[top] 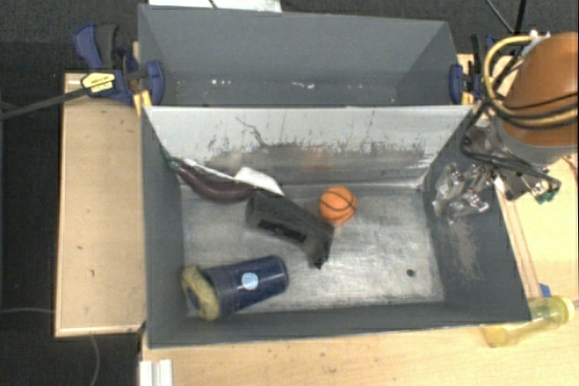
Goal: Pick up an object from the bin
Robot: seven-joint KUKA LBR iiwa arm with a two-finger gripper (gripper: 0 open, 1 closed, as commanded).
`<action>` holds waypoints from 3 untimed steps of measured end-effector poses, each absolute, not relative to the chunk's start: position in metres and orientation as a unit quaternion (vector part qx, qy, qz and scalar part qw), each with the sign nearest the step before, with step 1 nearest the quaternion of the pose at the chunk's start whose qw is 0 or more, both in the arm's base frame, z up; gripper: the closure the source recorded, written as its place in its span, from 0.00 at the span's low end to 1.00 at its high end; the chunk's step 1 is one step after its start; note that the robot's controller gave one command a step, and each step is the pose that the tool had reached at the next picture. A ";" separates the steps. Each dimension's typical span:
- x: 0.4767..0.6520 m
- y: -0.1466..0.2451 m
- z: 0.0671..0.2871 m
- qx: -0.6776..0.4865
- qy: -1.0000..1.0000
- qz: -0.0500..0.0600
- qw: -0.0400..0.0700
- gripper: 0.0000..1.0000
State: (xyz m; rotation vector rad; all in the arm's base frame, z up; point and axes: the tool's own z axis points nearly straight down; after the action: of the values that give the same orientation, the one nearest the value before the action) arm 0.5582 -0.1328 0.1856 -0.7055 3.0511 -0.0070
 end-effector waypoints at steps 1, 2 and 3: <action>0.524 -0.105 0.136 -0.294 0.956 0.002 -0.002 1.00; 0.517 -0.100 0.133 -0.322 0.947 0.000 0.001 1.00; 0.554 -0.082 0.162 -0.165 0.986 0.000 0.002 0.00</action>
Offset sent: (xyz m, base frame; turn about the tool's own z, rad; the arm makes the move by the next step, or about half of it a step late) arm -0.0426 0.0344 -0.0540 -0.2049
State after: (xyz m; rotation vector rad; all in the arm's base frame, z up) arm 0.5536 -0.0822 0.1617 -0.5190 3.0936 -0.0001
